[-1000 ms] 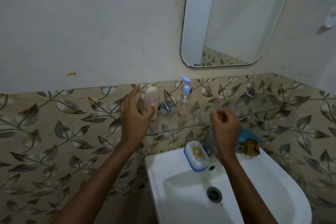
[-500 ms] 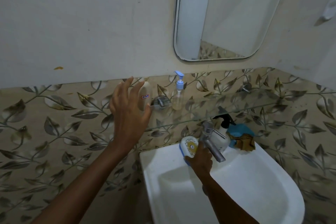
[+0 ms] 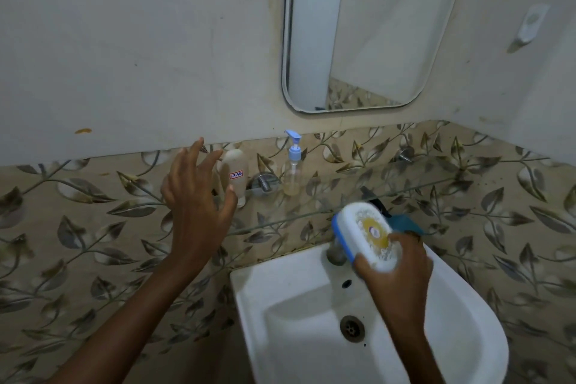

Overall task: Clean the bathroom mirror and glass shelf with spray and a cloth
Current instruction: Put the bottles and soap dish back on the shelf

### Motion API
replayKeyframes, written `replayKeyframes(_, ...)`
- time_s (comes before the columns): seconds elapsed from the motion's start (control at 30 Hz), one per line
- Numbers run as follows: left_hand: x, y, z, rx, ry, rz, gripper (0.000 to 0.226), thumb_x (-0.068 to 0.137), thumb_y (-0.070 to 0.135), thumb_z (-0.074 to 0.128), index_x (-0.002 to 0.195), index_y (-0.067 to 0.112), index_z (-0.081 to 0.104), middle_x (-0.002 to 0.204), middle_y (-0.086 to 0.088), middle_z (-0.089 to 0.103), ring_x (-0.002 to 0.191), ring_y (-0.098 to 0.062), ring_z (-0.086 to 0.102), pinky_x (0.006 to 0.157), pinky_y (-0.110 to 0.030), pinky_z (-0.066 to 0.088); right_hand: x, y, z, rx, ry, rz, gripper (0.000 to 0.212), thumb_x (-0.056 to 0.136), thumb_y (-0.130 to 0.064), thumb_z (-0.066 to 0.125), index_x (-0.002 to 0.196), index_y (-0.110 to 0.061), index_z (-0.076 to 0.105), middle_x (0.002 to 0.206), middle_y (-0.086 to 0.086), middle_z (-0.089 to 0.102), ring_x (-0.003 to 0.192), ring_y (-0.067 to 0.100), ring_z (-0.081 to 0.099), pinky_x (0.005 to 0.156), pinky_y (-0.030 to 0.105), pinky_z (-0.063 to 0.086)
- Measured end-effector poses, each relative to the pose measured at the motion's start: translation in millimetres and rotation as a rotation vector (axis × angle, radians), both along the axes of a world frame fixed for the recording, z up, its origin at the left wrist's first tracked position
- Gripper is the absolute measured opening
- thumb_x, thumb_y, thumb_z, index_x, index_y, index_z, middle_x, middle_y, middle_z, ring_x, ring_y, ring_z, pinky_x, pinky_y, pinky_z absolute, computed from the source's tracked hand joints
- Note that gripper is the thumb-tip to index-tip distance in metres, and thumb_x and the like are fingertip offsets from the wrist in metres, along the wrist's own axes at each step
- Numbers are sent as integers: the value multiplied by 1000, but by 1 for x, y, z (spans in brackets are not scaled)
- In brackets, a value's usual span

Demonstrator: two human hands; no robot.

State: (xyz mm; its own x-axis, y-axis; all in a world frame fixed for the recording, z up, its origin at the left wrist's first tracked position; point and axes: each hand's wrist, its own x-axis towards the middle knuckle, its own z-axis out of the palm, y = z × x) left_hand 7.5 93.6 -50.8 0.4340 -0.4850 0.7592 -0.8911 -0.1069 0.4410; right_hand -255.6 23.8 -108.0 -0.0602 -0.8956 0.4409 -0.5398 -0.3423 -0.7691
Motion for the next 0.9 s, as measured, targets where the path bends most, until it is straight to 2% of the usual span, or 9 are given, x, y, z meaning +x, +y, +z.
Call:
replayKeyframes(0.1, -4, -5, 1, 33, -25, -1, 50, 80, 33, 43, 129, 23, 41, 151, -4, 27, 141, -27, 16, 107, -55, 16, 8, -20, 34, -69, -4, 32, 71, 49, -56, 56, 107, -14, 52, 104, 6, 52, 101, 25, 45, 75, 32, 39)
replayKeyframes(0.23, -8, -9, 0, 71, -47, -17, 51, 80, 36, 41, 130, 25, 40, 151, -4, 27, 140, -27, 16, 108, -53, 14, 37, -65, 54, -54, 81, 56, 64, 60, -42, 75, 113, -12, 53, 113, 12, 53, 109, 31, 46, 82, 35, 39)
replayKeyframes(0.4, -14, -11, -5, 101, -79, 20, 48, 79, 33, 45, 126, 23, 45, 149, -4, 32, 139, -28, 18, 108, -55, 15, 63, -96, 49, -38, 184, 118, 86, 47, -67, 46, 114, -13, 54, 113, 11, 57, 105, 29, 49, 81, 33, 38)
replayKeyframes(0.5, -24, -14, -3, 91, -116, 29, 45, 79, 26, 52, 123, 25, 45, 148, -4, 34, 139, -28, 20, 108, -54, 13, 65, -96, 44, -36, 250, 109, 87, 53, -69, 50, 121, -15, 52, 118, 10, 56, 109, 29, 47, 86, 34, 37)
replayKeyframes(0.57, -34, -12, 0, 28, -114, -14, 41, 78, 21, 54, 118, 26, 47, 145, -5, 39, 139, -27, 22, 110, -50, 10, 55, -96, 41, -29, 208, 112, 79, 65, -61, 66, 127, -16, 47, 126, 9, 51, 116, 27, 44, 90, 35, 36)
replayKeyframes(0.63, -48, -9, -2, -55, -169, -89, 33, 78, 16, 52, 110, 22, 56, 139, -5, 47, 137, -24, 27, 111, -45, 9, 35, -96, 33, -39, -3, 52, 62, 78, -46, 66, 126, -12, 48, 127, 11, 50, 116, 25, 45, 89, 35, 40)
replayKeyframes(0.73, -70, -7, -12, -104, -269, -241, 28, 77, 12, 52, 102, 18, 63, 128, -3, 57, 131, -21, 38, 111, -42, 14, -5, -104, 8, -12, -355, -180, 16, 89, -17, 54, 95, -3, 60, 100, 20, 58, 89, 28, 53, 70, 31, 39)
replayKeyframes(0.8, -79, -14, -21, -55, -297, -297, 26, 77, 11, 53, 99, 18, 64, 123, -1, 61, 127, -19, 43, 109, -42, 18, -21, -122, -16, 186, -400, -228, 16, 86, -7, 50, 72, -5, 58, 80, 17, 57, 74, 29, 51, 63, 33, 38)
replayKeyframes(0.9, -86, -28, -30, 47, -272, -289, 26, 77, 15, 53, 100, 23, 62, 118, 4, 63, 124, -17, 45, 108, -45, 15, -22, -146, -46, 455, -329, -96, 10, 84, -4, 56, 77, -3, 64, 78, 12, 59, 71, 25, 53, 57, 28, 46)
